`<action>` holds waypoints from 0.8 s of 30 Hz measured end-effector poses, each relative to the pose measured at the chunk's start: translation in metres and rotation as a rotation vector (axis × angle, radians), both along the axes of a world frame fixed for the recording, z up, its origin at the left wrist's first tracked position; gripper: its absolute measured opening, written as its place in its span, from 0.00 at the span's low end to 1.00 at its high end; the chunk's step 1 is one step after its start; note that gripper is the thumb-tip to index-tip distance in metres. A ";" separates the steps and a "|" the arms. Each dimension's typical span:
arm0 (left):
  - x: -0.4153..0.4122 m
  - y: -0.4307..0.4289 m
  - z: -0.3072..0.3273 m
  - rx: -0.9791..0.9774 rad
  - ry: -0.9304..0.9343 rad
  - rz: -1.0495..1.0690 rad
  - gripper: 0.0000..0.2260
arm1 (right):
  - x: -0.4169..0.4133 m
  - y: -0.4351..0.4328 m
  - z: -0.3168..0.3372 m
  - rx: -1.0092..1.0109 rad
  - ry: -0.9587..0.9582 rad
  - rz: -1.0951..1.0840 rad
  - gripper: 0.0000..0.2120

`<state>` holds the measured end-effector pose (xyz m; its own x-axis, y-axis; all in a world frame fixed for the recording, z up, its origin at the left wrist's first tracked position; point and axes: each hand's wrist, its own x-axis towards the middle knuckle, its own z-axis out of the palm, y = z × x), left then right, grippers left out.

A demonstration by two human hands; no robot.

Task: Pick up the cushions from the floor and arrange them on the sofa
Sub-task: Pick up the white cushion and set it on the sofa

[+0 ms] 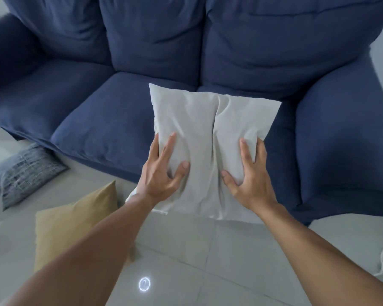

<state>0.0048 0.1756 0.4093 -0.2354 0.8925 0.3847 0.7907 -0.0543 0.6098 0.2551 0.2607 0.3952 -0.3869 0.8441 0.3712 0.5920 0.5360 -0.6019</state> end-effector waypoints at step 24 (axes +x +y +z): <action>0.020 0.389 0.033 0.198 0.011 -0.301 0.35 | 0.042 0.336 0.061 0.224 -0.011 -0.252 0.43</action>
<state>0.0246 0.5644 0.4427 0.0318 0.8289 0.5586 0.7280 -0.4021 0.5552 0.2969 0.5962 0.4564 -0.1817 0.8115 0.5554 0.7287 0.4904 -0.4780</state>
